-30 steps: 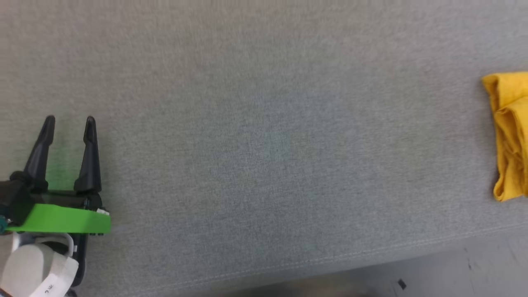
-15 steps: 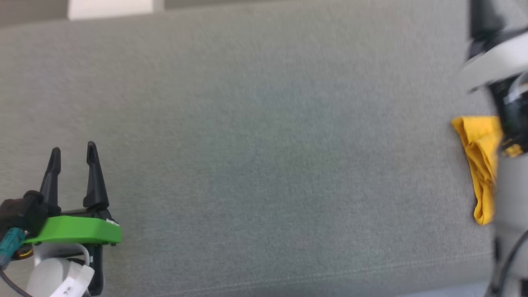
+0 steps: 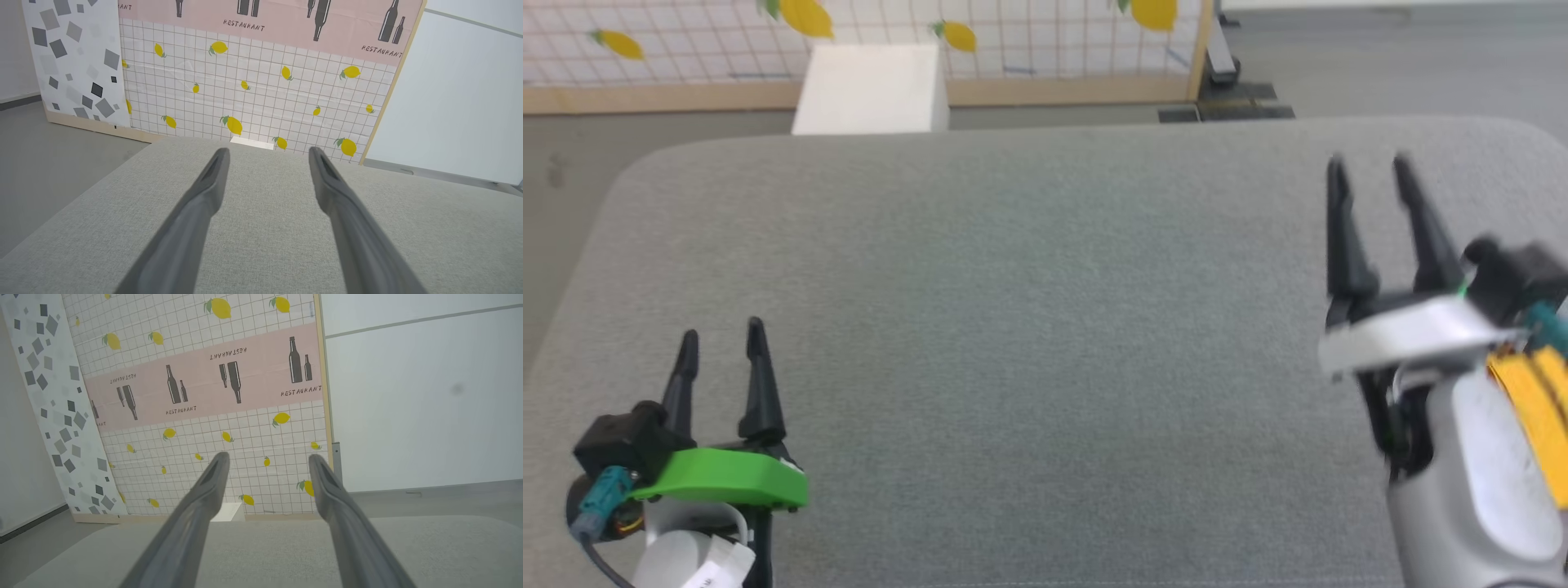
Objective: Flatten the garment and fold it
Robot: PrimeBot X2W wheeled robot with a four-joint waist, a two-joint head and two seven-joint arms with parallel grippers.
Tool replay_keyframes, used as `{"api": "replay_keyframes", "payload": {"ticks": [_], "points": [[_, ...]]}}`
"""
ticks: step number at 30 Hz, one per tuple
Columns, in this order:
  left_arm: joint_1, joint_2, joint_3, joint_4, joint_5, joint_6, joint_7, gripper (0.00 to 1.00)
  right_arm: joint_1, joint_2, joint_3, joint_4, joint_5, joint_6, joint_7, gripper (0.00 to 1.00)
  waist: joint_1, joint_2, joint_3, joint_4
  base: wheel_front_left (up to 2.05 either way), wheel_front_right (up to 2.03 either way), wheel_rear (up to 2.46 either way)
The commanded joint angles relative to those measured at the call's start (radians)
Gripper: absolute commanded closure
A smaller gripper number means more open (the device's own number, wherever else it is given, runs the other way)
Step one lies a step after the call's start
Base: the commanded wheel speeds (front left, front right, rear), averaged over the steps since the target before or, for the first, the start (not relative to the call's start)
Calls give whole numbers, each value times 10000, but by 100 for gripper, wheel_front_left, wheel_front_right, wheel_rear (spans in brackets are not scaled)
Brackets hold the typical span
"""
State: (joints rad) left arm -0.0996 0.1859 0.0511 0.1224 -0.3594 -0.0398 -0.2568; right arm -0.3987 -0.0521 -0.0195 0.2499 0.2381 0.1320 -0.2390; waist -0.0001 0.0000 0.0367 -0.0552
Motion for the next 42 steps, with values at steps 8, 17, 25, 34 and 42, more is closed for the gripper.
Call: {"api": "replay_keyframes", "payload": {"ticks": [8,17,25,34,42], "points": [[273,-188,-385,355,104,-19,-32,0,1671,16,-253,270,-28,-13,-220,0,1,0,-656,271,0,0,0],[517,-323,-1079,842,600,-66,-38,0,2985,17,-311,-154,-109,-13,-225,0,1,0,-969,101,0,0,0],[581,-346,-1268,1289,719,163,227,0,3279,18,-181,-39,-446,-13,-195,0,1,0,-897,-35,0,0,0],[549,-321,-1178,1296,548,293,281,0,3267,18,-51,86,-360,-13,-180,0,1,0,-810,-36,0,0,0],[485,-235,-1225,1299,541,305,236,0,3191,18,-16,171,-221,-13,-193,0,1,0,-742,-13,0,0,0]]}}
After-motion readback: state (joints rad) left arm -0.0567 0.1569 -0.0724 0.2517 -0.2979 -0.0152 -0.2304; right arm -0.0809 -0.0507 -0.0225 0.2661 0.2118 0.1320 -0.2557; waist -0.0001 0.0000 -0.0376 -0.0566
